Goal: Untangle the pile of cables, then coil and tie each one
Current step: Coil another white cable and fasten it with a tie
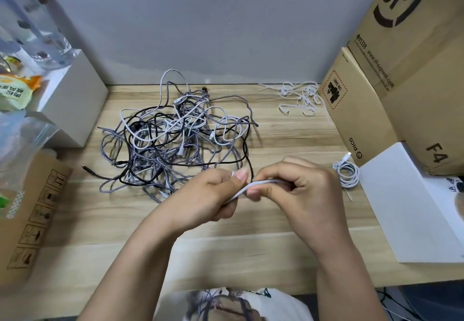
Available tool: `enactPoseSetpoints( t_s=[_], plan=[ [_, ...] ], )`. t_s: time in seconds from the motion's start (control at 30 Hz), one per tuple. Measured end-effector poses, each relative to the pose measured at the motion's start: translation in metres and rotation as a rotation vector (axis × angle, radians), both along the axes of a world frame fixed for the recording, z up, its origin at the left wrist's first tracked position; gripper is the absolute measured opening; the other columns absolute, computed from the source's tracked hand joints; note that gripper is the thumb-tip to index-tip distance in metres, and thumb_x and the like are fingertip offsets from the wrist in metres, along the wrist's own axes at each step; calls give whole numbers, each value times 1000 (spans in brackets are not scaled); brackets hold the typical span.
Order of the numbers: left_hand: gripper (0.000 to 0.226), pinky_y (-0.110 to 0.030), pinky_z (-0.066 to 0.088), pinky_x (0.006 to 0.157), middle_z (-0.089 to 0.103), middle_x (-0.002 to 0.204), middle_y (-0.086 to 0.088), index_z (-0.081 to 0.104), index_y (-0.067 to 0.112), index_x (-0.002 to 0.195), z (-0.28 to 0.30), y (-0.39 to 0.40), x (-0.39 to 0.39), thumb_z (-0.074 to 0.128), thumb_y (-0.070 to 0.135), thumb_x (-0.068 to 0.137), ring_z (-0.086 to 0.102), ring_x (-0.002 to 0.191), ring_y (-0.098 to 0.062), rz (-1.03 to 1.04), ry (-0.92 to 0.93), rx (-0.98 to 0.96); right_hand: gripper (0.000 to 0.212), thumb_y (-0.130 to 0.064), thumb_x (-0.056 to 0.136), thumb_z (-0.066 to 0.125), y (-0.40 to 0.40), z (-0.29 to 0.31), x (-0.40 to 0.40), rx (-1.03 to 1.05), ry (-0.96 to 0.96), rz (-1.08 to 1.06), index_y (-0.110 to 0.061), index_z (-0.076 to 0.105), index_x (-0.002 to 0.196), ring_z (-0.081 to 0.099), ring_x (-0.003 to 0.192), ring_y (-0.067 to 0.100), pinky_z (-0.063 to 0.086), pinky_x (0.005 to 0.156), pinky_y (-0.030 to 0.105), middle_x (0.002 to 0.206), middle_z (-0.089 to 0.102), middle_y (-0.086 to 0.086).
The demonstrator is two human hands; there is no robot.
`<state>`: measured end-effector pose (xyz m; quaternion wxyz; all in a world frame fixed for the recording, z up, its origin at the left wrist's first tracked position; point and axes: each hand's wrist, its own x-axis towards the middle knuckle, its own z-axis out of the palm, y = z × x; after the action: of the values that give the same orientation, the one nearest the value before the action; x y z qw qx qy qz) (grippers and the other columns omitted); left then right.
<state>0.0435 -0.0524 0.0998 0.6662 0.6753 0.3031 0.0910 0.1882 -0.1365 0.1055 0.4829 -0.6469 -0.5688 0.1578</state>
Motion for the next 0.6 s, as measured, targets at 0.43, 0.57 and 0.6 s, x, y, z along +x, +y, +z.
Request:
enactPoseSetpoints(
  t_s=[0.43,0.57,0.6],
  plan=[
    [31,-22,17,44,23,48,8,52,0,96,24,22,-15,33,24,101,16,39,-9,-68,-923,-1262,32,-63,76,41,12,-17,2,-279,-88,86,-40,54,92,62,72,16,50,67,40,71,64,-15],
    [24,-25,31,54,36,59,-2,49,-3,108,15,29,-9,36,15,100,30,48,-13,287,-892,-1231,44,-68,78,34,10,-23,-12,-393,-276,197,-32,53,95,60,77,26,44,66,36,71,63,-3],
    [21,-26,36,53,40,59,-3,50,-5,110,13,29,-4,42,10,98,33,46,-14,366,-897,-1187,46,-66,81,33,10,-22,-12,-411,-343,210,-28,55,93,59,81,28,41,66,36,77,65,0]
  ],
)
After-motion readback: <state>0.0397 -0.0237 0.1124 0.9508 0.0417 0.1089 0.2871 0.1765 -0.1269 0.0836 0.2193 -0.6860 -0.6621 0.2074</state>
